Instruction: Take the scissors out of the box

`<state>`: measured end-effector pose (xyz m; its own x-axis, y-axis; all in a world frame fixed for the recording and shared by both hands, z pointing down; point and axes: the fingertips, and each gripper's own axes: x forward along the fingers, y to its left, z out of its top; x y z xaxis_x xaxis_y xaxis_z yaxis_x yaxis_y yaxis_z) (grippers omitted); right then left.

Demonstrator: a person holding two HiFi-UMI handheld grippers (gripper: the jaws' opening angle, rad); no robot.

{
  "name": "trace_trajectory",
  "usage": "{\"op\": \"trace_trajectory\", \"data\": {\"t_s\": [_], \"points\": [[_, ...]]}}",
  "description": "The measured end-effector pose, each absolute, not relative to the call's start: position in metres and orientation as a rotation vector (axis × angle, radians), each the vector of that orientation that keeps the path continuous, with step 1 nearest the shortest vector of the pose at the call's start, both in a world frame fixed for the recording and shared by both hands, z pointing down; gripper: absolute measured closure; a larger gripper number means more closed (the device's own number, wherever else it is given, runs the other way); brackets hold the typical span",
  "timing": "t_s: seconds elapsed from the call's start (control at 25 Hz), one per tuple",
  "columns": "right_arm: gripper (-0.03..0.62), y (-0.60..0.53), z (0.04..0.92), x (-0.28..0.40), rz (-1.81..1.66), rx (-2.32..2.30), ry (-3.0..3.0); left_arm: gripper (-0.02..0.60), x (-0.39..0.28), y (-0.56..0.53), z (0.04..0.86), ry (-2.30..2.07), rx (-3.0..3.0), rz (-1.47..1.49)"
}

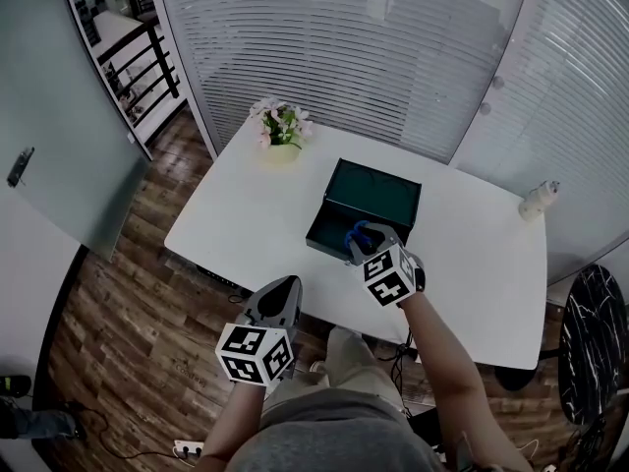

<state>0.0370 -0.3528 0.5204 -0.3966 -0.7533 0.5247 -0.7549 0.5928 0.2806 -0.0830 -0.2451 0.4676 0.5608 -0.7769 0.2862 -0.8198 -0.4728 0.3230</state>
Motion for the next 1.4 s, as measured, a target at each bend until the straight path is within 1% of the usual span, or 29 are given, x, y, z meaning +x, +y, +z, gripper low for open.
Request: {"op": "trace_trajectory", "data": {"t_s": [0.76, 1.04, 1.4], "points": [[0.510, -0.283, 0.411, 0.047, -0.112, 1.612, -2.371, 0.577, -0.072, -0.239, 0.438, -1.304, 2.484, 0.108], [0.510, -0.258, 0.391, 0.049, -0.121, 1.692, -2.416, 0.577, -0.069, -0.243, 0.431, -1.316, 2.499, 0.091], [0.510, -0.240, 0.395, 0.059, -0.094, 1.698, -2.437, 0.577, -0.060, -0.245, 0.431, -1.316, 2.505, 0.088]]}}
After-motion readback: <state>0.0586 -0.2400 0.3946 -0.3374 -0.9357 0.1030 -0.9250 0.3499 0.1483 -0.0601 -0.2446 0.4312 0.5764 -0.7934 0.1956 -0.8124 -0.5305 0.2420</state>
